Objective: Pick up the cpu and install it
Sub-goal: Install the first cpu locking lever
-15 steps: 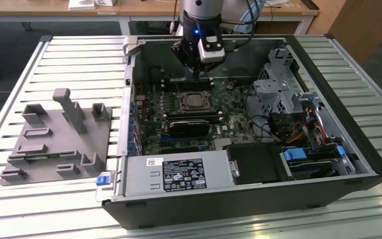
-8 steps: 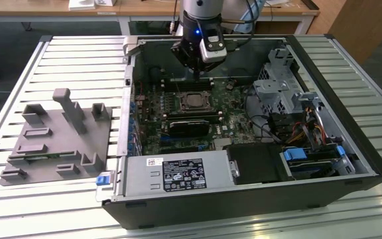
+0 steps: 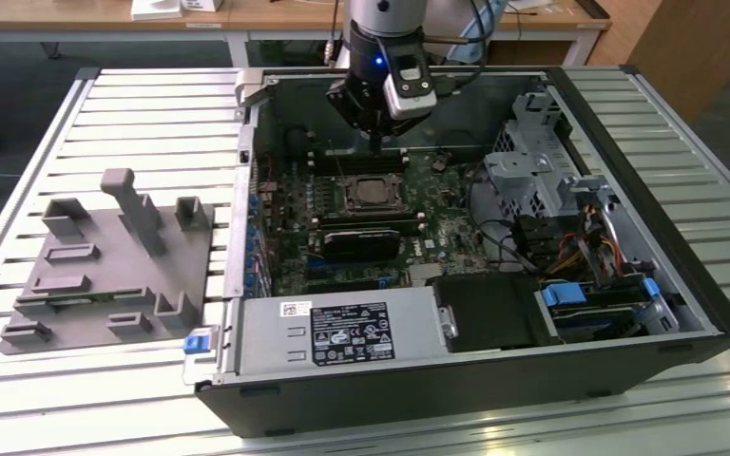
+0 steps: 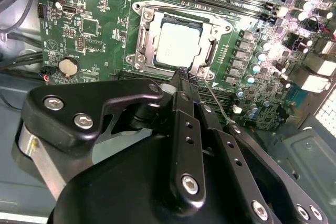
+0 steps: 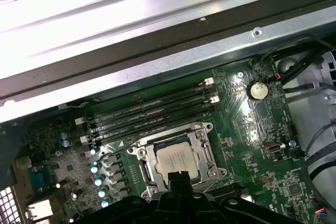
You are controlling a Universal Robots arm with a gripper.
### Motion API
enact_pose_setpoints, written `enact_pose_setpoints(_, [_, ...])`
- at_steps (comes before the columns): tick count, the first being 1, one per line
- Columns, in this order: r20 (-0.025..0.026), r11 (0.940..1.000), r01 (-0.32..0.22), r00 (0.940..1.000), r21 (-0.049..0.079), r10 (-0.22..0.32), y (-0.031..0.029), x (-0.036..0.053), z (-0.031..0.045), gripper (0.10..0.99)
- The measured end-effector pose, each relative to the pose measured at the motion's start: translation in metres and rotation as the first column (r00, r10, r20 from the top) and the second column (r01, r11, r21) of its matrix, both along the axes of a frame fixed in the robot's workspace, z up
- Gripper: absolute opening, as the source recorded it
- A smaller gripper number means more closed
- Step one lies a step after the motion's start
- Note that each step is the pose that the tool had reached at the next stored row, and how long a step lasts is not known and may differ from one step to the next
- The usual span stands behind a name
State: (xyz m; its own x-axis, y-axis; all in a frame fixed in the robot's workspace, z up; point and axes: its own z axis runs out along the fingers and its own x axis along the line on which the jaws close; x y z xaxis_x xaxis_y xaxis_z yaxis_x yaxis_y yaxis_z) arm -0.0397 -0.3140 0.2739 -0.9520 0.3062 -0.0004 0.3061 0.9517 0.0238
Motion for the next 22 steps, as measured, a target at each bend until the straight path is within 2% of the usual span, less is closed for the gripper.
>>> enact_pose_setpoints(14, [0.0,0.9966,-0.083,0.9966,0.0,0.083,0.0,0.0,0.0,0.106])
enact_pose_setpoints(22, [0.0,0.9888,-0.149,0.9888,0.0,0.149,0.0,0.0,-0.0001,0.106])
